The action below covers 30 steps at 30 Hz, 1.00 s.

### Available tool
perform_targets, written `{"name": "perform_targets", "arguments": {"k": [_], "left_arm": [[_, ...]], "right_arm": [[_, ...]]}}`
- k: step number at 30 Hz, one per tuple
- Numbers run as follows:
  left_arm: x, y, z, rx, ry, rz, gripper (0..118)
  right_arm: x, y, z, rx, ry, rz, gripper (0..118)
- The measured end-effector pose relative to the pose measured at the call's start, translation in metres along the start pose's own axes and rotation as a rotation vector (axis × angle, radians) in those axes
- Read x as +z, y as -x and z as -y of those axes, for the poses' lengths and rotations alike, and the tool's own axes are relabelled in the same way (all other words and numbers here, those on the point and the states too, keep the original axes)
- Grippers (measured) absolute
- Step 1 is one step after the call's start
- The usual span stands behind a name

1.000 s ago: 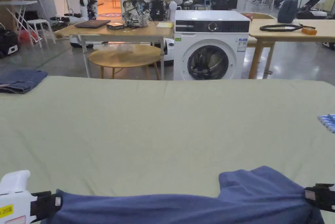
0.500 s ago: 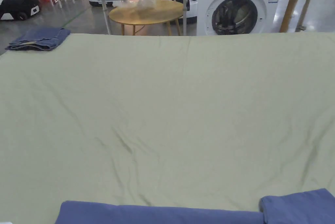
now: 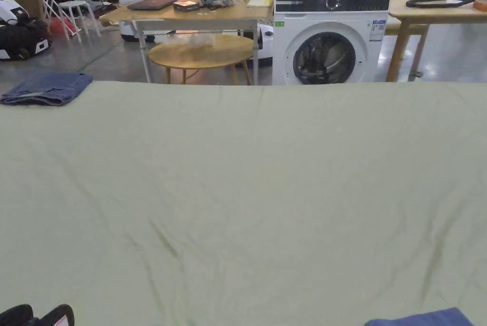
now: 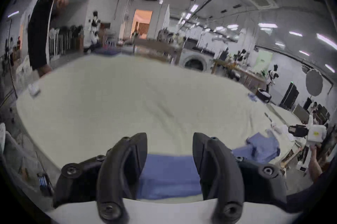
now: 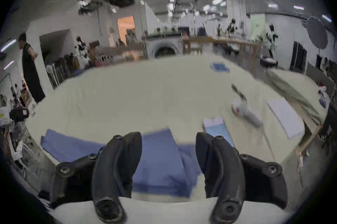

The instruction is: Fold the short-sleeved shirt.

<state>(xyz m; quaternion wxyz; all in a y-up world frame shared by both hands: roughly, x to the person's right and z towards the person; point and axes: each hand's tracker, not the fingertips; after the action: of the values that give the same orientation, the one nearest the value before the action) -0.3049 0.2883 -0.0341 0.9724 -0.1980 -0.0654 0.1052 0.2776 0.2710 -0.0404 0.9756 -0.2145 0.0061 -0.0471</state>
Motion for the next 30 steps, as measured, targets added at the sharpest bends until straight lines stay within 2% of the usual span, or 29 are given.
{"name": "perform_targets", "arguments": {"k": [2,3,4,5,6,7,8,10,14,15,17,18,20,22,25,26,30], "left_arm": [[0.006,-0.023,-0.016,-0.062,-0.069,0.020,50],[0.006,-0.035,-0.021,-0.081,-0.095,0.024,50],[0.006,-0.044,-0.026,-0.090,-0.119,0.037,47],[0.005,-0.050,-0.028,-0.094,-0.128,0.052,37],[0.002,-0.058,-0.031,-0.082,-0.160,0.074,13],[-0.001,-0.062,-0.032,-0.073,-0.178,0.100,0],[-0.004,-0.065,-0.033,-0.072,-0.169,0.099,0],[-0.011,-0.067,-0.031,-0.061,-0.169,0.096,0],[-0.020,-0.042,-0.027,0.065,-0.093,0.146,0],[-0.022,-0.029,-0.027,0.094,-0.071,0.147,5],[-0.027,0.004,-0.022,0.207,-0.002,0.182,50],[-0.030,0.029,-0.019,0.268,0.038,0.225,59],[-0.040,0.070,-0.002,0.402,0.135,0.267,59],[-0.047,0.105,0.020,0.456,0.230,0.257,59],[-0.066,0.135,0.056,0.417,0.409,0.125,59],[-0.070,0.144,0.068,0.425,0.434,0.128,59],[-0.096,0.169,0.110,0.644,0.450,0.223,59]], "right_arm": [[0.002,0.016,-0.016,0.014,-0.070,-0.052,64],[0.001,0.025,-0.024,0.016,-0.087,-0.080,58],[-0.002,0.033,-0.029,0.019,-0.095,-0.120,47],[-0.005,0.039,-0.031,0.023,-0.108,-0.149,31],[-0.008,0.046,-0.032,0.023,-0.117,-0.167,13],[-0.012,0.052,-0.031,0.026,-0.125,-0.166,4],[-0.015,0.058,-0.031,0.029,-0.122,-0.159,0],[-0.024,0.065,-0.025,0.046,-0.113,-0.167,0],[-0.036,0.069,-0.016,0.051,-0.072,-0.192,0],[-0.037,0.066,-0.014,0.042,-0.062,-0.200,0],[-0.037,0.062,-0.010,0.030,-0.049,-0.202,0],[-0.036,0.058,-0.008,0.024,-0.045,-0.207,0],[-0.036,0.051,-0.004,0.010,-0.024,-0.220,0],[-0.037,0.046,0.002,-0.010,0.013,-0.214,0],[-0.041,0.042,0.010,-0.054,0.066,-0.214,0],[-0.042,0.041,0.011,-0.062,0.073,-0.213,0],[-0.042,0.041,0.015,-0.086,0.100,-0.216,0]]}}
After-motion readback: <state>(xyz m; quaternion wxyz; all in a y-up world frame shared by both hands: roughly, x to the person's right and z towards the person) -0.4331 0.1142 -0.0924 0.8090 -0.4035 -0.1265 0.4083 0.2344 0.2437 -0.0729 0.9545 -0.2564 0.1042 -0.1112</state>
